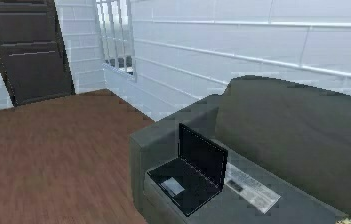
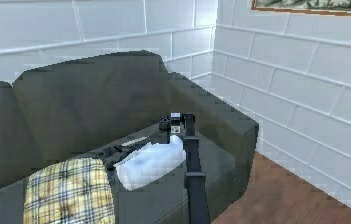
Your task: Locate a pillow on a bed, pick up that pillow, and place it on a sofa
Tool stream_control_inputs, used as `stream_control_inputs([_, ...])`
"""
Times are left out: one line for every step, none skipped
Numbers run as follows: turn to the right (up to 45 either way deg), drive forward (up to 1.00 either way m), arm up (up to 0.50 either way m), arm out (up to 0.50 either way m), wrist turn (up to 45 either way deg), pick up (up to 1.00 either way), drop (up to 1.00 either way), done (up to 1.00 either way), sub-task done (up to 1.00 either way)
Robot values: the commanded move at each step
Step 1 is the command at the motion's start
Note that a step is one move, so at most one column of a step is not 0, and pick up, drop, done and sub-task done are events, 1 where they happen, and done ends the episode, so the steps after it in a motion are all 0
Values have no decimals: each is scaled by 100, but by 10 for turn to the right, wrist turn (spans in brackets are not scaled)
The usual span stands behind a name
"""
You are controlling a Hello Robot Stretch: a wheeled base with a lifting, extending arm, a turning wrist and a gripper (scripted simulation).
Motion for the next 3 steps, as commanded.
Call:
stream_control_inputs([0,0,10,0,0,0,0,0,0])
stream_control_inputs([0,0,0,-8,0,0,0,0,0])
stream_control_inputs([0,0,0,0,0,0,0,100,0])
